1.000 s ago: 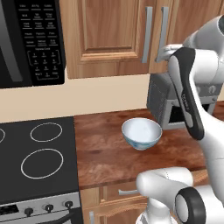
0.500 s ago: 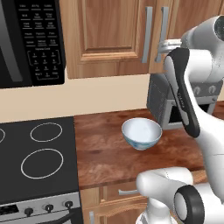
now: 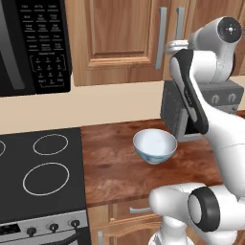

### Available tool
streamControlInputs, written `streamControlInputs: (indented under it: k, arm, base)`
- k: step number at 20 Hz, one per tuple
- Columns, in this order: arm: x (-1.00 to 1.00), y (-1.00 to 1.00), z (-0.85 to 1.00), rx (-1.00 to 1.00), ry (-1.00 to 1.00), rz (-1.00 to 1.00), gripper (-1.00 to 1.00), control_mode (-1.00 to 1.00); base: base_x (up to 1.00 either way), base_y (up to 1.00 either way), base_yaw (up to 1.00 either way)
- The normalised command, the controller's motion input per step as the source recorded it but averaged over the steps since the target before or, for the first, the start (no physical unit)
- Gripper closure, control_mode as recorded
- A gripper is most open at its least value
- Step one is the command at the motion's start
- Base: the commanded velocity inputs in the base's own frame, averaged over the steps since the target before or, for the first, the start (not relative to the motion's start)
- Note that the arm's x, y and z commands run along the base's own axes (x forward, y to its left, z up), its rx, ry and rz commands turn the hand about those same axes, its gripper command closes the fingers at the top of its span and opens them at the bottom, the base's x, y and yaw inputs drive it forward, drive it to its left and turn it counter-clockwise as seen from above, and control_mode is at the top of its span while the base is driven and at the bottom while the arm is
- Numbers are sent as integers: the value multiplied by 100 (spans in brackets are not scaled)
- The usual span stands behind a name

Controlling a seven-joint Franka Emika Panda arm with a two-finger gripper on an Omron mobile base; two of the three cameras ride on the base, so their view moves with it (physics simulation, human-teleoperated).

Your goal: Open the cabinet and setup a tea strainer by placing it in the bowl upright.

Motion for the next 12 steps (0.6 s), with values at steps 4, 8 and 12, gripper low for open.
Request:
streamControlInputs:
  k: [4, 8, 12]
  arm:
    - [44, 0, 0, 2, 0, 1, -100, -100]
    - [43, 0, 0, 0, 0, 0, -100, -100]
    - [40, 0, 0, 0, 0, 0, -100, -100]
  base:
    - [0, 0, 0]
    - [0, 0, 0]
    - [0, 0, 0]
